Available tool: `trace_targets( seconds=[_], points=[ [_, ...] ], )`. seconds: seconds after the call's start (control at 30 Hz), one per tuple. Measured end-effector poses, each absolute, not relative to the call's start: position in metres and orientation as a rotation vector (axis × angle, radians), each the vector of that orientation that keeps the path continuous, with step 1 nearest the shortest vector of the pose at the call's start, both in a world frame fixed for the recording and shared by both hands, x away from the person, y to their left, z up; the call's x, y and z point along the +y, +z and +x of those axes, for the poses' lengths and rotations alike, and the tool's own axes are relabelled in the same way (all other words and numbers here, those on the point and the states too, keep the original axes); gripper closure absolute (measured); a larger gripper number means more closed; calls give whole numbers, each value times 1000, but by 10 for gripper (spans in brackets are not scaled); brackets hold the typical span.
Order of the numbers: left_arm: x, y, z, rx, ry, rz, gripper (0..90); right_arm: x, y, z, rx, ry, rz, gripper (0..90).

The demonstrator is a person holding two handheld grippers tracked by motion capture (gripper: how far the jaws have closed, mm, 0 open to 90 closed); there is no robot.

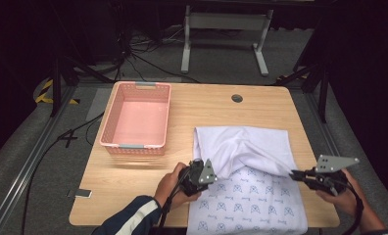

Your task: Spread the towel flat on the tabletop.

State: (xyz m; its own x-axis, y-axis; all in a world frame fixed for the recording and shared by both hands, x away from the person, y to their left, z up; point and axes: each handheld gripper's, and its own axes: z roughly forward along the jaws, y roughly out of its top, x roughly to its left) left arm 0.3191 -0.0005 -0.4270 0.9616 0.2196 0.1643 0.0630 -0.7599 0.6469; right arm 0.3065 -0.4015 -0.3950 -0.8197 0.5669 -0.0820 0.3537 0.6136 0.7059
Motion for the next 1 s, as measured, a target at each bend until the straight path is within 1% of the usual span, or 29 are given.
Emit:
trace_targets(
  seconds=[0.03, 0.1, 0.13, 0.17, 0.3, 0.33, 0.37, 0.4, 0.5, 0.63, 0.67, 0.7, 0.83, 0.93, 1.0],
  points=[
    [-1, -427, 319, 198, 302, 2425, 880, -401, -395, 306, 2544, 1018, 747, 840],
    [-4, -438, 315, 194, 293, 2471, 880, -397, -417, 293, 2629, 912, 728, 837],
    [-5, -442, 316, 179, 307, 2505, 880, -397, -424, 292, 2646, 901, 742, 837],
    [-5, -448, 320, 213, 309, 2522, 880, -397, -429, 293, 2658, 885, 759, 837],
    [-2, -451, 332, 274, 288, 2516, 881, -395, -441, 299, 2678, 813, 778, 838],
    [-4, -452, 338, 278, 352, 2518, 881, -398, -443, 305, 2666, 843, 817, 840],
    [-5, -453, 340, 298, 381, 2506, 882, -399, -443, 309, 2650, 841, 834, 842],
    [-5, -453, 340, 298, 381, 2506, 882, -400, -443, 311, 2639, 840, 844, 842],
    [-9, -455, 361, 352, 449, 2500, 882, -401, -444, 324, 2600, 821, 866, 842],
    [-18, -454, 385, 405, 494, 2508, 882, -401, -444, 356, 2521, 774, 906, 843],
    [-18, -454, 385, 405, 494, 2508, 882, -401, -444, 356, 2521, 774, 906, 843],
    [-21, -454, 393, 424, 512, 2504, 882, -400, -444, 365, 2502, 762, 907, 844],
    [-26, -454, 416, 481, 519, 2477, 882, -396, -444, 399, 2457, 715, 928, 843],
    [-21, -448, 417, 488, 515, 2395, 881, -399, -441, 408, 2442, 772, 950, 840],
    [-8, -429, 408, 481, 519, 2278, 881, -404, -432, 403, 2425, 866, 926, 839]
  ],
)
